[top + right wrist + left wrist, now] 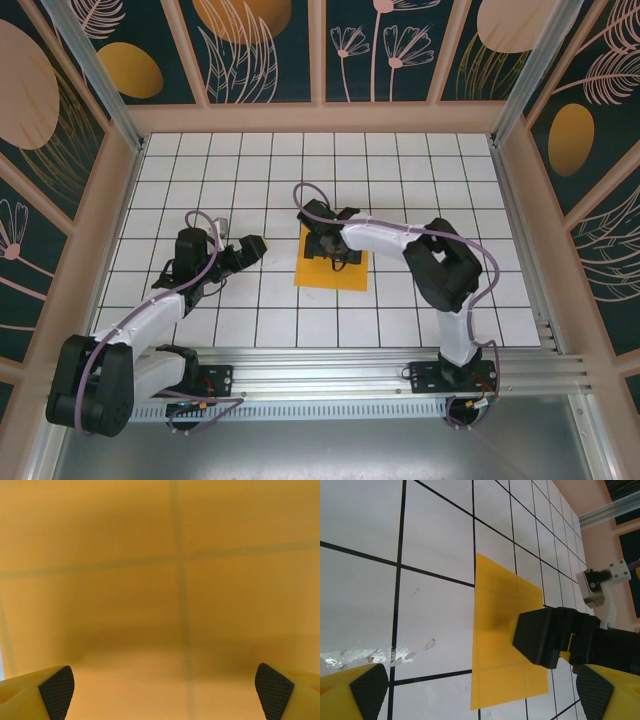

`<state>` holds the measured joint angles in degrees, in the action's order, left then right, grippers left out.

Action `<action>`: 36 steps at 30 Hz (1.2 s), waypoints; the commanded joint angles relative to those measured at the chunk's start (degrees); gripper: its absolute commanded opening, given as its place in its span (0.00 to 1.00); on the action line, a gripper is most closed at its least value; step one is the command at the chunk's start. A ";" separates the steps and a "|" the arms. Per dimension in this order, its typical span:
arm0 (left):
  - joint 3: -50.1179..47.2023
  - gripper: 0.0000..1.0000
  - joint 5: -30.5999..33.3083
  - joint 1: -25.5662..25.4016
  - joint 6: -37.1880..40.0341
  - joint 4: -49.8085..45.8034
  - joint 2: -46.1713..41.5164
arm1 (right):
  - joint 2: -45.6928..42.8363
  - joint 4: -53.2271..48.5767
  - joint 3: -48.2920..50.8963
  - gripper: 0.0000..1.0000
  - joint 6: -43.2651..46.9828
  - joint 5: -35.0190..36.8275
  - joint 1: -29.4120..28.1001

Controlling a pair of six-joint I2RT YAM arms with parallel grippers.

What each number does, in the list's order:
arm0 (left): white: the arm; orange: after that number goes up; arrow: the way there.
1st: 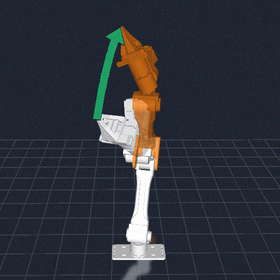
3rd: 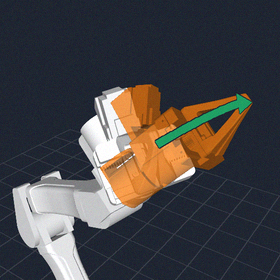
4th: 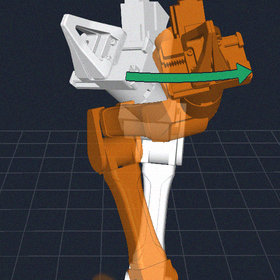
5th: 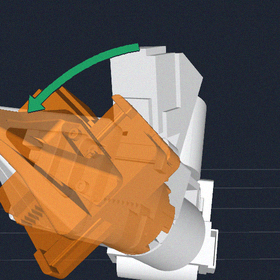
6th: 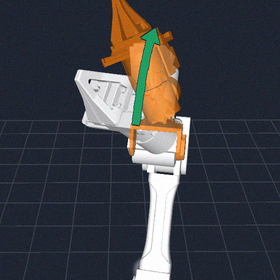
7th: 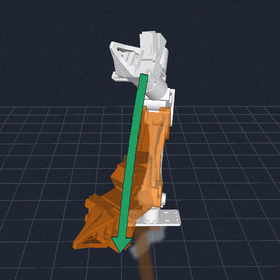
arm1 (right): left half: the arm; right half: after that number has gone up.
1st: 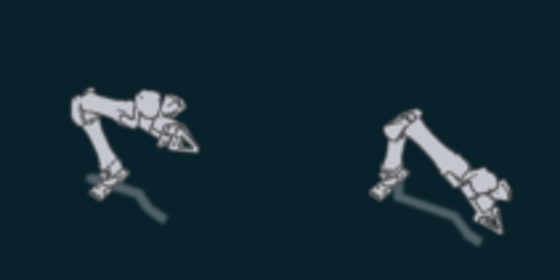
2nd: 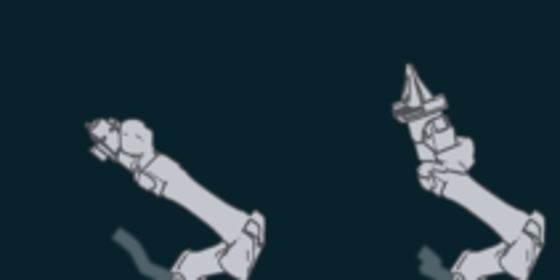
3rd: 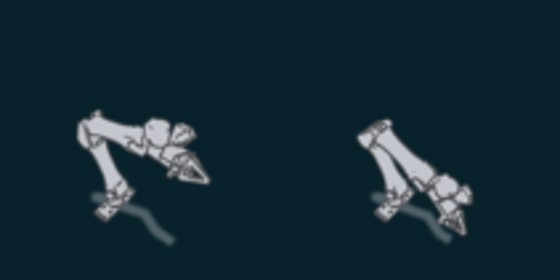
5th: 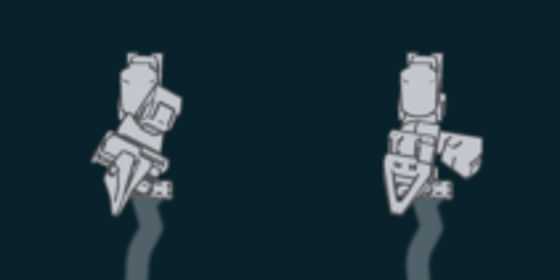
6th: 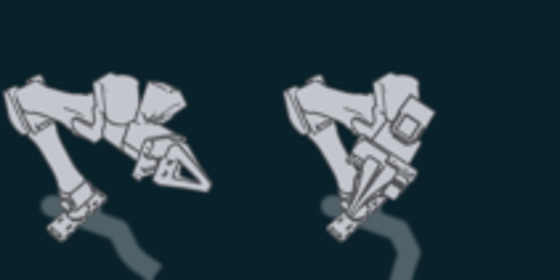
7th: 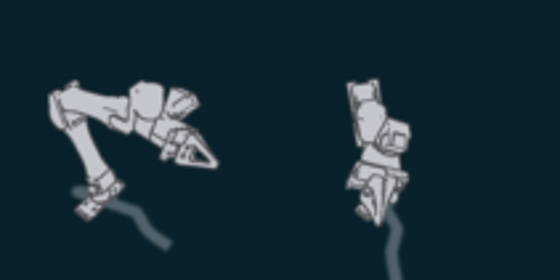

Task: Fold a paper plane with a square sheet of paper (pick it up from the middle)
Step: Fold the square sheet of paper in half at the center of the table.

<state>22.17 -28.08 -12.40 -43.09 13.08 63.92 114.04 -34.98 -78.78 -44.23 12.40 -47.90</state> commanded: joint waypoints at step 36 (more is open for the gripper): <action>0.89 0.98 0.03 -0.37 1.92 -0.83 1.43 | 5.77 -0.73 0.09 0.91 -1.06 -1.09 -0.35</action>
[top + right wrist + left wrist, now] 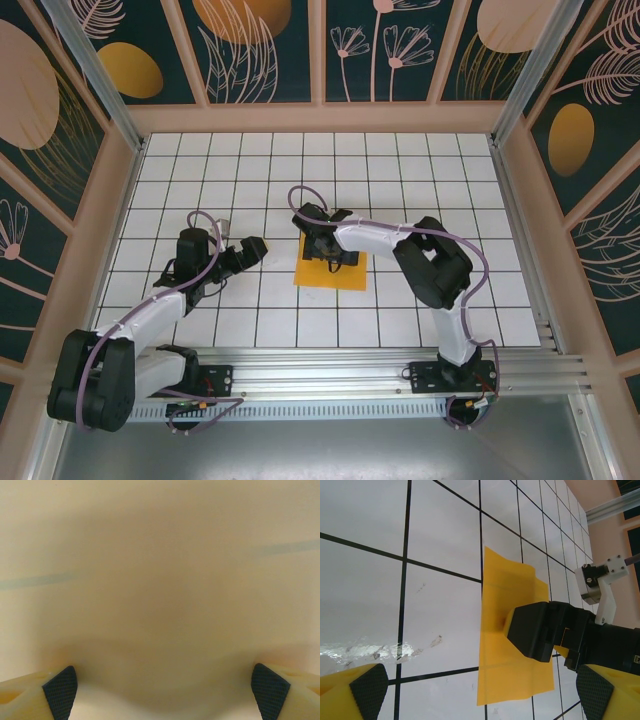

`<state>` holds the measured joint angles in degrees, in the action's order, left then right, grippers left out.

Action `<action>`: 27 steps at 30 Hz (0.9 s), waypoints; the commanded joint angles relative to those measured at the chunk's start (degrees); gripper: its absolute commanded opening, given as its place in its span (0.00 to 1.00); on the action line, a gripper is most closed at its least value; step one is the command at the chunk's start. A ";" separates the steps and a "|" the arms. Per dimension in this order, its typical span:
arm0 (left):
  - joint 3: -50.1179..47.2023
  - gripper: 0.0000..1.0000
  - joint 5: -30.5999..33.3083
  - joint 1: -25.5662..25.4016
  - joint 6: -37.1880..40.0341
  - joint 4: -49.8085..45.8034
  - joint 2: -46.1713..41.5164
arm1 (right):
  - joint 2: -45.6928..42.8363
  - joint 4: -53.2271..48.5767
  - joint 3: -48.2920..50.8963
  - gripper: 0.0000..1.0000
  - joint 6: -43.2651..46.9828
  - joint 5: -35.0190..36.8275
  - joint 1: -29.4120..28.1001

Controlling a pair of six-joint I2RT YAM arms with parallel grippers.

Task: Fold a paper plane with a square sheet of paper (pick it up from the middle)
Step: Fold the square sheet of paper in half at the center of the table.

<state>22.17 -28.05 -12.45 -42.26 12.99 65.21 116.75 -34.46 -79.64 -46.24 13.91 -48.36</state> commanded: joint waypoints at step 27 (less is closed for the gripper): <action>1.27 0.99 -0.88 -0.37 -1.55 1.29 -0.83 | -22.03 33.03 18.05 0.34 -2.41 -33.03 6.58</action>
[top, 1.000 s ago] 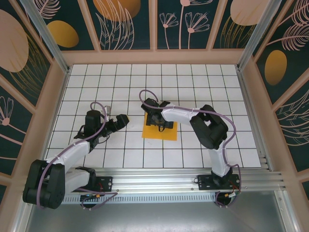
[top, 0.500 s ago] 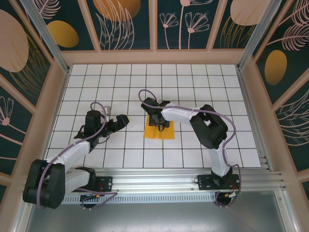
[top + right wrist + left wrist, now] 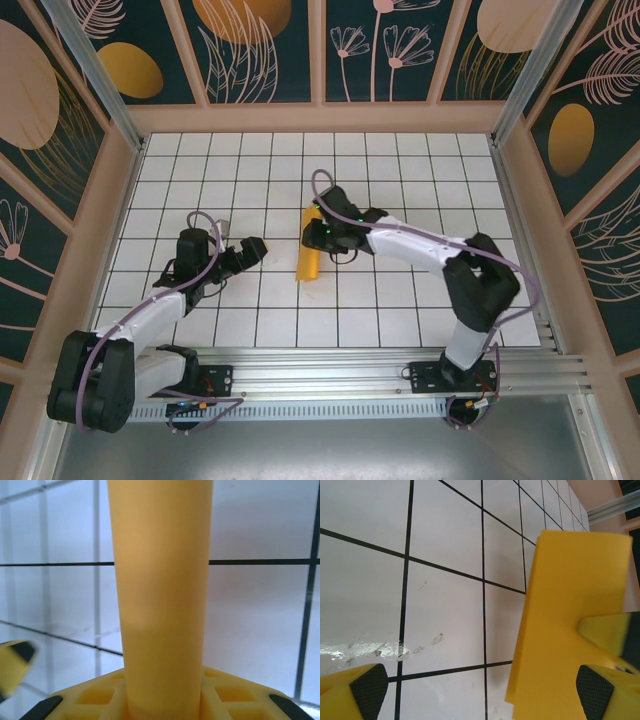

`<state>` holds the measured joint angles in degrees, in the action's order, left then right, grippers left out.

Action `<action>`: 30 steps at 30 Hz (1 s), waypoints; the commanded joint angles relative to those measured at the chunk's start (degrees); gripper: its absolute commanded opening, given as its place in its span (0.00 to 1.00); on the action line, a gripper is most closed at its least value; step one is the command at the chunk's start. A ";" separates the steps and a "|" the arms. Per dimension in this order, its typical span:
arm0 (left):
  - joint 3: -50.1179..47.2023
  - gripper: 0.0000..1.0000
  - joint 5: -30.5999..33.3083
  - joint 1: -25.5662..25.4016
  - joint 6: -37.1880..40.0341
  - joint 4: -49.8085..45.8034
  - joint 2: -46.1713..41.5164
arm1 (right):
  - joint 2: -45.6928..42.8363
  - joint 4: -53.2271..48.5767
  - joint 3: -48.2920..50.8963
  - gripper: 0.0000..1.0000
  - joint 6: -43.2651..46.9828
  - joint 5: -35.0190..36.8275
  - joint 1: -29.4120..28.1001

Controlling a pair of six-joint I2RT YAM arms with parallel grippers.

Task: Fold a paper plane with a square sheet of paper (pick it up from the middle)
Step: Fold the square sheet of paper in half at the center of the table.

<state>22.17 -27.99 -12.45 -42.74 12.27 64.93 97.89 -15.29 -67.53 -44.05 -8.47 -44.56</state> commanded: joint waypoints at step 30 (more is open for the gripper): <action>10.78 0.99 2.94 -14.40 -3.02 6.88 13.26 | -4.09 5.74 19.36 0.63 4.34 -5.71 14.58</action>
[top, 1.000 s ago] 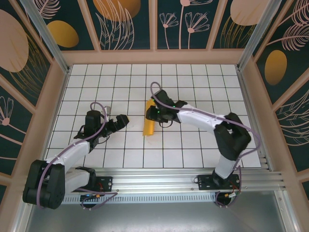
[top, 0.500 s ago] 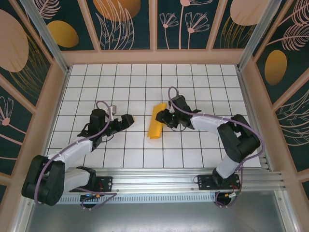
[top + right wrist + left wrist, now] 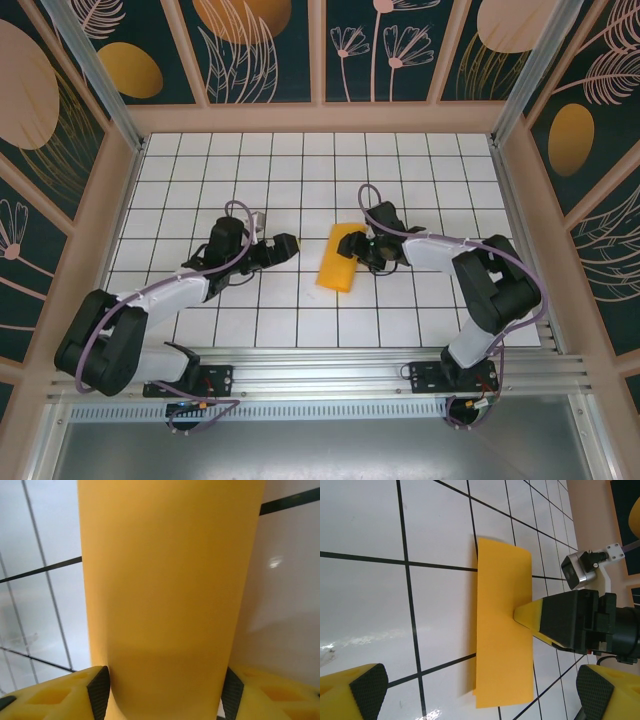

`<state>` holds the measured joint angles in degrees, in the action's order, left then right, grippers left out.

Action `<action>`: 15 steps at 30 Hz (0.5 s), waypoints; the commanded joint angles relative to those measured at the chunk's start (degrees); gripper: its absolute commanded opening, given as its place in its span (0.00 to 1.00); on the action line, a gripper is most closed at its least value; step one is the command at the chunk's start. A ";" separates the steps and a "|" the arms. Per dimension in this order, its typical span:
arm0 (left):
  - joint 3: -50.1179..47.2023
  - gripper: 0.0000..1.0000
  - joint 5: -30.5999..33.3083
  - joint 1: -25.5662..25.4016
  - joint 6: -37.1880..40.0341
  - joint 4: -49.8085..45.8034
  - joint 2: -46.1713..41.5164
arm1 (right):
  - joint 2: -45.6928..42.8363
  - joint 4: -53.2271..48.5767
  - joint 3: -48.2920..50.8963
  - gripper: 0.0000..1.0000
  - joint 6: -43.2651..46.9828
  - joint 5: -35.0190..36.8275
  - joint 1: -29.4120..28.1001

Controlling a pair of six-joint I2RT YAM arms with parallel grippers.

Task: Fold a paper plane with a square sheet of paper (pick it up from the middle)
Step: Fold the square sheet of paper in half at the center of the table.

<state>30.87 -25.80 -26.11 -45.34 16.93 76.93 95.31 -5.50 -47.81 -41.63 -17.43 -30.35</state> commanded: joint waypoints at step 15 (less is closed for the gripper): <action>5.35 0.95 0.32 -3.11 0.08 2.24 5.43 | -3.56 -9.96 0.88 0.75 2.36 9.51 0.44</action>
<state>34.33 -25.45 -28.49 -45.32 17.41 81.21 93.10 -12.16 -47.83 -40.32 -10.79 -30.00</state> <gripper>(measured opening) 0.955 0.747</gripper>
